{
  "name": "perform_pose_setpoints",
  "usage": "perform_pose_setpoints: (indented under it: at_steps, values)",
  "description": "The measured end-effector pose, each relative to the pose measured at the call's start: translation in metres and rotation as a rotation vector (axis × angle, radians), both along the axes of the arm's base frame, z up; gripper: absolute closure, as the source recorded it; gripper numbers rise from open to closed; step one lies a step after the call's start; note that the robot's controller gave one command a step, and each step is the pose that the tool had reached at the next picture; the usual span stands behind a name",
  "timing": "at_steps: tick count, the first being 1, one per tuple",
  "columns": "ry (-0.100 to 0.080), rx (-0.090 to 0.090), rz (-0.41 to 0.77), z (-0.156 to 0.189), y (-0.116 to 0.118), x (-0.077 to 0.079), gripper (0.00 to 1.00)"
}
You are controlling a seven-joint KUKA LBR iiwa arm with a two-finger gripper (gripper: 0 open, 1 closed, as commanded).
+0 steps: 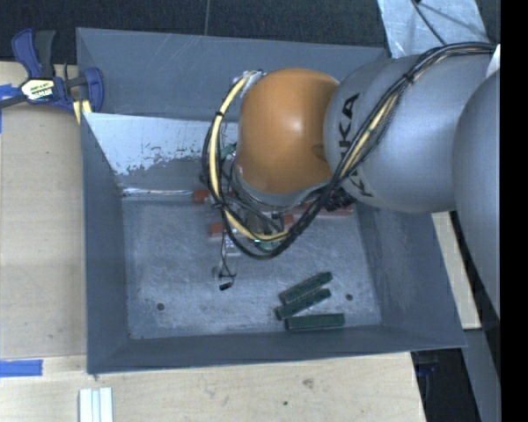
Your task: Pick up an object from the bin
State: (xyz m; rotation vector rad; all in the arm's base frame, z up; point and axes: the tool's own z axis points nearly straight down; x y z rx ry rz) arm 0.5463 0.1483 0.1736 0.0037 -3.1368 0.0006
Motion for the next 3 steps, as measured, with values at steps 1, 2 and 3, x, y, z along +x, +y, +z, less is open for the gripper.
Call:
perform_pose_setpoints:
  at_steps: [1, 2, 3]
  values:
    - [-0.009, 0.001, 0.118, 0.000, -0.059, 0.056, 0.00]
    - [-0.010, 0.002, 0.341, -0.102, -0.093, 0.075, 0.00]
    - [-0.013, 0.002, 0.338, -0.101, -0.093, 0.076, 1.00]
